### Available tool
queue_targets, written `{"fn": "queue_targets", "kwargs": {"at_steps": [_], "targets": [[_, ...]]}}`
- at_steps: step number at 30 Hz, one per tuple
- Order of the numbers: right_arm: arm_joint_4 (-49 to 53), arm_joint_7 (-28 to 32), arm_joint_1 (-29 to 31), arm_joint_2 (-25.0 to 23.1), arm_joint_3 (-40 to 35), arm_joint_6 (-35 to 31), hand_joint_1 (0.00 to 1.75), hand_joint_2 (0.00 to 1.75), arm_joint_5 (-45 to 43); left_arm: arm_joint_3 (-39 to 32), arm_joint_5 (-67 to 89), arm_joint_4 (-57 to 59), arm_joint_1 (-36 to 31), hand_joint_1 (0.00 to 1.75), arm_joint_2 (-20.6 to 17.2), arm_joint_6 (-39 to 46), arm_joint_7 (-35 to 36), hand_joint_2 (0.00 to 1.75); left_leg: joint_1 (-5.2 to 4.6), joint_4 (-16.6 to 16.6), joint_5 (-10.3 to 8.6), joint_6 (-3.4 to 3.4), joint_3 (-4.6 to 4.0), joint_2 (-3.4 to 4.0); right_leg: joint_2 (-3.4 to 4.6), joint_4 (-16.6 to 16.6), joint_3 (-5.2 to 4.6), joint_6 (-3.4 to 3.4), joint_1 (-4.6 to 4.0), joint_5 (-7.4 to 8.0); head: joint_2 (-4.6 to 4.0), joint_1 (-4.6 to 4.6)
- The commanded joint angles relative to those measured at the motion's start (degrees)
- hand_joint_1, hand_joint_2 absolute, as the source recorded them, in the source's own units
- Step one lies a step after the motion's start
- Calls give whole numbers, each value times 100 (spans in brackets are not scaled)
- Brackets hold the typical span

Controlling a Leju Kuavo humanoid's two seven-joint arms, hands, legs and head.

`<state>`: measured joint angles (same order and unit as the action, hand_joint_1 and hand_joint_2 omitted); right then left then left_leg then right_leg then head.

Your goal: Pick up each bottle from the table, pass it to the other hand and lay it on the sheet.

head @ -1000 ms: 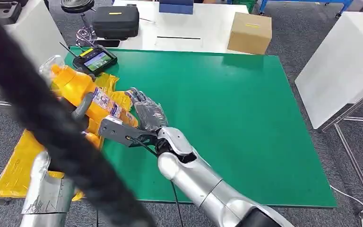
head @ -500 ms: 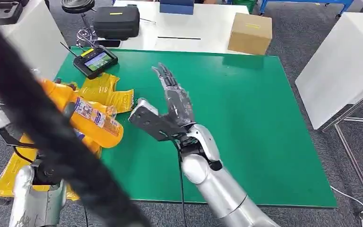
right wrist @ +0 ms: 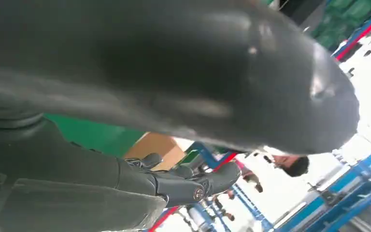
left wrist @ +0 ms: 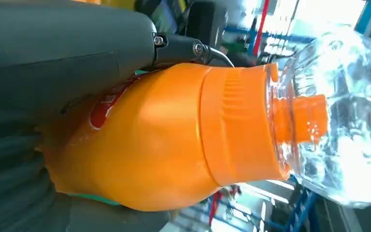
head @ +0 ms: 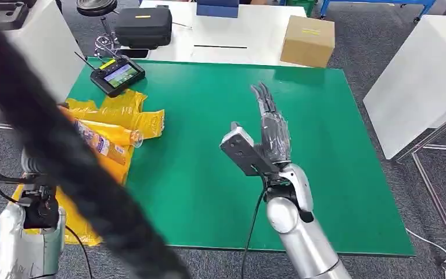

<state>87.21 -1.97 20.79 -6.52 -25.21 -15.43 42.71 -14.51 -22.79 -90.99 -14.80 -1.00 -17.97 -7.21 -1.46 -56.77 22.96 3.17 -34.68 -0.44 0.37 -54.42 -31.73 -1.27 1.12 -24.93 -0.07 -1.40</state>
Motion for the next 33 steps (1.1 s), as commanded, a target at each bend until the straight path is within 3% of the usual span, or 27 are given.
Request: {"fn": "queue_targets", "kwargs": {"at_steps": [1, 9, 11, 15, 19, 25, 29, 33], "targets": [[102, -48, -268, 313, 231, 14, 0, 0, 78, -341, 510, 871, -991, 175, -569, -8, 97, 175, 7, 4, 0, -25, 15, -11, -14, 4, 20, 12, -6, -4, 0, 2], [36, -105, -435, 431, 131, 2, 0, 0, -57, 371, 2302, 2248, -2012, 175, -1682, 544, -247, 175, 13, 2, 1, -34, 20, -11, -24, -4, 31, 14, -9, -9, 0, 2], [112, -19, -696, 480, 59, -63, 0, 0, -129, 644, 3115, 2364, -1908, 175, -2024, 990, -382, 175, 14, 6, -1, -33, 23, -8, -21, -2, 35, 13, -6, -9, 0, 2], [125, 28, -777, 500, 29, -119, 0, 0, -134, 620, 3127, 2407, -1848, 175, -2046, 974, -465, 175, 12, 10, 2, -34, 30, 9, -6, 0, 38, 12, -3, -9, 0, 0], [123, 33, -933, 451, -76, -120, 0, 0, -153, 1154, 4287, 2838, -1471, 175, -2537, 1520, -620, 175, 10, 10, 0, -29, 21, 10, -3, -2, 28, 10, -2, -6, 0, 2], [27, 17, -807, 414, -147, -85, 0, 0, -176, 1440, 4689, 3359, -1752, 175, -2483, 1626, -671, 175, 12, 9, -1, -36, 19, 0, -12, -3, 30, 15, -3, -9, 0, 2], [-187, 3, -705, 406, -406, -41, 0, 0, -172, 2650, 6192, 5024, -2465, 175, -2213, 2400, -886, 175, 9, 15, -9, -39, 26, -24, -33, -1, 42, 16, 0, -10, 0, 4], [-444, -45, -444, 251, -545, 62, 0, 0, -249, 3556, 7053, 6107, -2611, 175, -1846, 3376, -1200, 175, -2, 29, -15, -39, 47, -48, -45, 12, 48, 16, 5, -8, 0, 2]]}}
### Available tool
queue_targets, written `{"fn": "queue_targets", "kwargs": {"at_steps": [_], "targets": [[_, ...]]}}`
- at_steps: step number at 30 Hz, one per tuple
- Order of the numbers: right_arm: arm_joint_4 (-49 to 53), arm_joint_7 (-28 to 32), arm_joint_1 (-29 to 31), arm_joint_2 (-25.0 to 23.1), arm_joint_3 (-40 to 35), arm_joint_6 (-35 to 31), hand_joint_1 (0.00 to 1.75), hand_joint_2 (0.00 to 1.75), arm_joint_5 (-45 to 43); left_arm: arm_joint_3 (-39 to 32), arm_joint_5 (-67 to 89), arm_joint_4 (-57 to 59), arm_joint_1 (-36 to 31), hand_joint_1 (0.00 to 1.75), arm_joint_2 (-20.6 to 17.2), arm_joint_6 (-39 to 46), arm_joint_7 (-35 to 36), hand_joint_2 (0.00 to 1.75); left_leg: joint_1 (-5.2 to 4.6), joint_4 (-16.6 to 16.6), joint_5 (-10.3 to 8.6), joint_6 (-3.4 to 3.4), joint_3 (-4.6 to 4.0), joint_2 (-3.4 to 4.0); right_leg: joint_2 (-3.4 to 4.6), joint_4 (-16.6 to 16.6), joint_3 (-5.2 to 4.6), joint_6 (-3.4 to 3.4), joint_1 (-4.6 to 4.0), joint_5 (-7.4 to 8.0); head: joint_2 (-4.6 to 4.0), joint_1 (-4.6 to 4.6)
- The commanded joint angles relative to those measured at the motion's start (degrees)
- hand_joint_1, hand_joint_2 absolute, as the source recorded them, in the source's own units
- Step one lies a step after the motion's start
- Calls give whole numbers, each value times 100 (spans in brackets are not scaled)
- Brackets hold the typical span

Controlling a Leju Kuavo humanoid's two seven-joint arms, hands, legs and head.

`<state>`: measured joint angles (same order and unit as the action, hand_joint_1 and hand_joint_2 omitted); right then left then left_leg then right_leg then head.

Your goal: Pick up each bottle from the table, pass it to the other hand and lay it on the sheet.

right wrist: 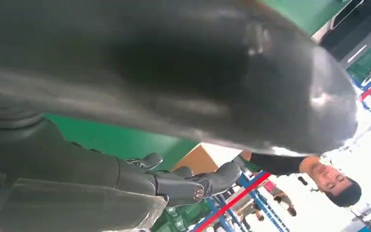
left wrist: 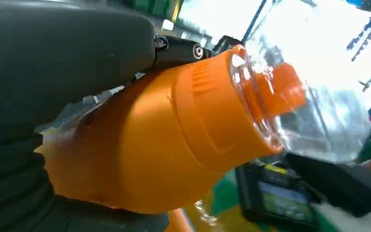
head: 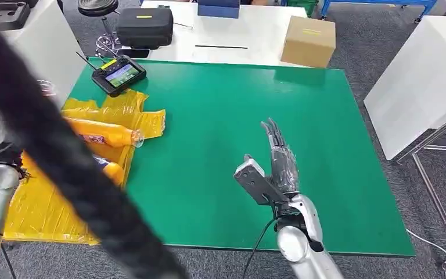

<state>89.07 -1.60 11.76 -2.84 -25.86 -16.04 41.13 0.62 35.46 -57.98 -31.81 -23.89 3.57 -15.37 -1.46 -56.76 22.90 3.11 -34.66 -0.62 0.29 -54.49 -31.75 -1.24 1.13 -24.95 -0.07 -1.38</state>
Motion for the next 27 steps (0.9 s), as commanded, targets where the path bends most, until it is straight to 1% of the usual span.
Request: {"fn": "queue_targets", "kwargs": {"at_steps": [1, 2, 3, 4, 7, 8, 10, 11, 12, 13, 14, 15, 17, 20, 22, 23, 24, 25, 27], "targets": [[-660, -108, 535, -126, -497, 129, 0, 0, -85, 2227, 1364, 2882, -879, 175, 478, 1479, -490, 175, -3, 20, -6, -24, 34, -21, -26, 13, 40, 10, 4, -5, 0, 2], [-700, -112, 586, -105, -507, 132, 0, 0, -91, 2337, 1354, 2982, -853, 175, 525, 1454, -570, 175, -1, 24, -5, -31, 42, -16, -23, 19, 48, 13, 2, -3, 0, 2], [-715, -113, 592, -89, -505, 132, 0, 0, -98, 2380, 1378, 2978, -828, 175, 524, 1505, -578, 175, -4, 19, -2, -22, 32, 3, -7, 12, 38, 7, 6, -2, 0, -2], [-743, -65, 588, -48, -504, 132, 0, 0, -156, 2382, 1322, 2947, -750, 175, 518, 1538, -651, 175, -2, 22, -1, -30, 43, 2, -12, 17, 57, 11, 4, -4, 0, 0], [-902, 139, 599, 59, -620, 69, 0, 0, -321, 2462, 1108, 2694, -406, 175, 331, 1596, -717, 175, 2, 16, 3, -21, 36, 20, 2, 15, 49, 7, 0, -3, 0, 0], [-992, 200, 667, 74, -694, 55, 0, 0, -391, 2571, 1085, 2660, -341, 175, 210, 1563, -741, 175, 2, 25, 5, -32, 54, 24, 4, 24, 67, 11, 1, -4, 0, 0], [-1045, 211, 705, 65, -719, 39, 0, 0, -416, 2582, 1014, 2656, -299, 175, 147, 1591, -787, 175, -1, 15, 3, -18, 31, 31, 14, 9, 42, 6, 3, -1, 0, -2], [-1131, 217, 781, 63, -775, 36, 0, 0, -477, 2637, 948, 2672, -279, 175, 110, 1617, -822, 175, 0, 22, 5, -30, 47, 30, 15, 16, 58, 12, 2, -2, 0, 0], [-1131, 217, 781, 63, -775, 36, 0, 0, -477, 2637, 948, 2672, -279, 175, 110, 1617, -822, 175, -3, 15, 2, -23, 37, 18, 10, 9, 48, 9, 2, -1, 0, -2], [-1148, 217, 794, 58, -780, 37, 0, 0, -484, 2639, 938, 2673, -261, 175, 110, 1635, -827, 175, -2, 22, 2, -33, 51, 21, 14, 14, 58, 14, 1, 0, 0, 0], [-1200, 215, 825, 77, -824, 30, 0, 0, -522, 2575, 733, 2586, -160, 66, 138, 1668, -940, 175, -3, 18, 1, -26, 45, 13, 9, 11, 50, 11, 2, 1, 0, -2], [-1197, 225, 840, 121, -874, 20, 0, 0, -568, 2640, 630, 2561, -159, 0, 120, 1438, -1009, 175, -4, 25, 0, -37, 57, 19, 14, 16, 58, 16, 1, 4, 0, 0], [-1209, 232, 851, 147, -882, 13, 0, 0, -603, 2658, 585, 2469, -117, 0, 82, 1390, -1001, 175, -4, 15, 1, -23, 52, 8, 5, 10, 46, 10, 0, 2, 0, 0], [-1208, 232, 853, 150, -880, 12, 0, 0, -605, 2659, 586, 2463, -129, 0, 73, 1385, -1002, 175, -2, 28, -3, -39, 74, 16, 7, 21, 60, 17, -1, 7, 0, 0], [-1208, 232, 853, 150, -880, 12, 0, 0, -605, 2659, 586, 2463, -129, 0, 73, 1385, -1002, 175, -4, 15, 2, -24, 76, 8, -2, 9, 65, 10, 0, 1, 0, 0], [-1214, 217, 873, 172, -913, -14, 0, 0, -638, 2516, 248, 2361, -85, 0, 122, 1308, -1095, 0, 0, 25, 1, -36, 90, 19, 7, 19, 77, 15, -2, 5, 0, 0], [-1244, 209, 904, 175, -921, -26, 0, 0, -668, 2413, 28, 2259, -26, 0, 131, 1362, -1225, 0, -4, 21, 1, -28, 91, 14, 3, 13, 78, 11, 1, 2, 0, -2], [-1279, 207, 934, 170, -925, -43, 0, 0, -704, 2380, -120, 2214, -1, 0, 115, 1335, -1285, 0, -3, 27, -1, -36, 98, 18, 5, 19, 83, 14, 1, 5, 0, 0], [-1369, 245, 972, 171, -902, -106, 0, 0, -783, 2096, -688, 1973, 80, 0, 85, 1261, -1322, 0, 0, 25, -1, -38, 97, 20, 7, 18, 82, 15, -1, 6, 0, 0]]}}
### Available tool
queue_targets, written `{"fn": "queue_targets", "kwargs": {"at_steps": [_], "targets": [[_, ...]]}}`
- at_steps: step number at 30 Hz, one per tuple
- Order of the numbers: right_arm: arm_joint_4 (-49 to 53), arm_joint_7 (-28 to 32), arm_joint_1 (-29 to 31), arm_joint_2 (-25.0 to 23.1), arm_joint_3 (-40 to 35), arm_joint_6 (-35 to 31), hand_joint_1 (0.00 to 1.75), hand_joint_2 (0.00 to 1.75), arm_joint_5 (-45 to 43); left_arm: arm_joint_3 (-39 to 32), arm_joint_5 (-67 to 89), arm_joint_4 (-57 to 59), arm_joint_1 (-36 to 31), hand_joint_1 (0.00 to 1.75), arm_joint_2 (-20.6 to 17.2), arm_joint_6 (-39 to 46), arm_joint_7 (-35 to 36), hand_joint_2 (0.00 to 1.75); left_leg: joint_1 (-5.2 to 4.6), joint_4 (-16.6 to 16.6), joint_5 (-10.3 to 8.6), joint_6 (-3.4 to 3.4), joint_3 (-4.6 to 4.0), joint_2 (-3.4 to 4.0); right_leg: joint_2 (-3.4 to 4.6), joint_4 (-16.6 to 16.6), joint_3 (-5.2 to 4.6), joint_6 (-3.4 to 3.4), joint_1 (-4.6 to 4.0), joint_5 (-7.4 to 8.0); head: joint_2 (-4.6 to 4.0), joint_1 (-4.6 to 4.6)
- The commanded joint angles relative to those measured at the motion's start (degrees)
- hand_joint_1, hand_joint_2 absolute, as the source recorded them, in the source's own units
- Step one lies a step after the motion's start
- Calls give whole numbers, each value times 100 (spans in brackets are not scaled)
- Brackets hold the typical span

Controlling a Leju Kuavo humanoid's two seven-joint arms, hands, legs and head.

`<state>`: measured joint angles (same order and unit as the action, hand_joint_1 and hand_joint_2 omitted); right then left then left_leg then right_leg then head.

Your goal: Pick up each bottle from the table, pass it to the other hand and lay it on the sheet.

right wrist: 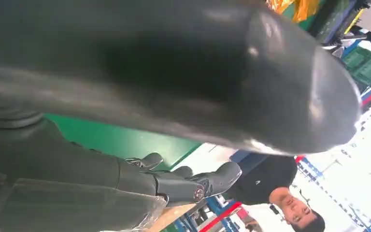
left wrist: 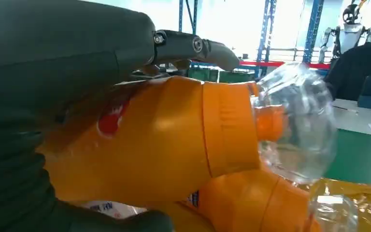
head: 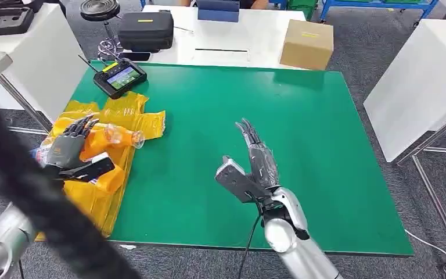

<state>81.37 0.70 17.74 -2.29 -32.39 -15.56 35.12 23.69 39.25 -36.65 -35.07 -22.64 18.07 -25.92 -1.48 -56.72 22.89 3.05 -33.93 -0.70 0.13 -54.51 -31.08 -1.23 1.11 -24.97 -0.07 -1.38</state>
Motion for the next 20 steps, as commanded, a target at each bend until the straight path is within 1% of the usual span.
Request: {"fn": "queue_targets", "kwargs": {"at_steps": [1, 2, 3, 4, 5, 6, 7, 8, 9, 10, 11, 12, 13, 15, 16, 17, 18, 19, 20], "targets": [[-667, 140, 415, 103, -240, -239, 0, 0, -221, -260, -1340, -192, 365, 0, -92, -546, -241, 0, 2, 16, 0, -27, 18, 24, 19, 15, 10, 11, 0, 6, 0, -2], [-695, 290, 441, 100, -213, -345, 0, 0, -316, -368, -1553, -384, 413, 0, -213, -603, -203, 0, 4, 7, 0, -21, 10, 18, 14, 8, 5, 8, -2, 4, 0, -2], [-635, 502, 439, 111, -198, -451, 0, 0, -436, -600, -1902, -626, 564, 0, -269, -682, -280, 0, 7, 9, 0, -33, 13, 25, 20, 11, 6, 12, -4, 6, 0, -2], [-625, 523, 451, 146, -214, -449, 0, 0, -467, -640, -1963, -830, 689, 0, -383, -759, -261, 0, 5, 5, 1, -25, 10, 25, 21, 7, 4, 9, -3, 4, 0, 0], [-579, 613, 423, 151, -189, -519, 0, 0, -523, -750, -2086, -997, 798, 0, -414, -782, -247, 0, 6, 10, 1, -31, 15, 30, 25, 10, 7, 12, -3, 5, 0, 2], [-540, 741, 406, 178, -188, -616, 0, 0, -537, -923, -2269, -1246, 967, 0, -469, -755, -291, 0, 3, 8, 0, -25, 13, 22, 19, 6, 10, 10, -1, 4, 0, 0], [-560, 912, 416, 201, -194, -685, 0, 0, -618, -1147, -2527, -1580, 1208, 0, -569, -784, -341, 0, 4, 17, 1, -36, 22, 39, 34, 14, 12, 15, -1, 7, 0, -4], [-575, 948, 430, 219, -212, -689, 0, 0, -619, -1300, -2655, -1846, 1400, 0, -641, -808, -355, 0, 5, 7, 3, -24, 15, 35, 25, 7, 6, 9, -3, 4, 0, -2], [-567, 972, 425, 230, -209, -698, 0, 0, -628, -1483, -2808, -2046, 1547, 0, -638, -828, -382, 0, 7, 12, 2, -33, 18, 40, 28, 13, 8, 12, -4, 6, 0, 0], [-575, 969, 424, 233, -201, -701, 0, 0, -635, -1534, -2815, -2170, 1624, 0, -653, -832, -379, 0, 7, 6, 3, -27, 13, 33, 23, 6, 4, 10, -2, 2, 0, 0], [-578, 969, 422, 238, -198, -702, 0, 0, -636, -1532, -2815, -2196, 1644, 0, -639, -832, -379, 0, 9, 8, 5, -34, 15, 38, 28, 9, 4, 13, -3, 3, 0, 0], [-578, 969, 422, 238, -198, -702, 0, 0, -636, -1532, -2815, -2196, 1644, 0, -639, -832, -379, 0, 9, 4, 3, -25, 10, 24, 13, 6, -1, 9, -3, 0, 0, -2], [-581, 969, 423, 232, -199, -702, 0, 0, -637, -1546, -2818, -2239, 1654, 0, -631, -841, -357, 0, 13, 8, 3, -37, 13, 27, 14, 11, 1, 15, -6, 0, 0, 0], [-583, 969, 423, 228, -202, -701, 0, 0, -637, -1547, -2815, -2253, 1654, 0, -620, -848, -343, 0, 13, 1, -1, -22, -10, 10, 0, 3, -20, 9, -4, -2, 0, 0], [-583, 969, 424, 225, -204, -701, 0, 0, -638, -1544, -2812, -2251, 1645, 0, -606, -852, -333, 0, 15, 4, 1, -32, -6, 14, 2, 7, -17, 13, -4, -2, 0, 0], [-593, 944, 427, 218, -198, -716, 0, 0, -624, -1597, -2821, -2250, 1642, 0, -573, -856, -338, 0, 13, 2, -1, -23, -17, 12, 2, 4, -26, 10, -3, -1, 0, 0], [-596, 834, 426, 205, -184, -675, 0, 0, -630, -1779, -2865, -2339, 1673, 0, -483, -843, -368, 0, 14, 6, -1, -32, -14, 13, 2, 8, -22, 13, -3, -1, 0, 0], [-608, 822, 445, 221, -217, -654, 0, 0, -588, -1898, -2912, -2468, 1705, 0, -439, -834, -381, 0, 13, 5, -2, -26, -22, 10, 1, 7, -24, 11, -2, -1, 0, 0], [-609, 822, 448, 221, -224, -643, 0, 0, -590, -1983, -2915, -2593, 1764, 0, -433, -833, -381, 0, 16, 5, 1, -35, -19, 15, 4, 10, -18, 15, -6, -1, 0, 0]]}}
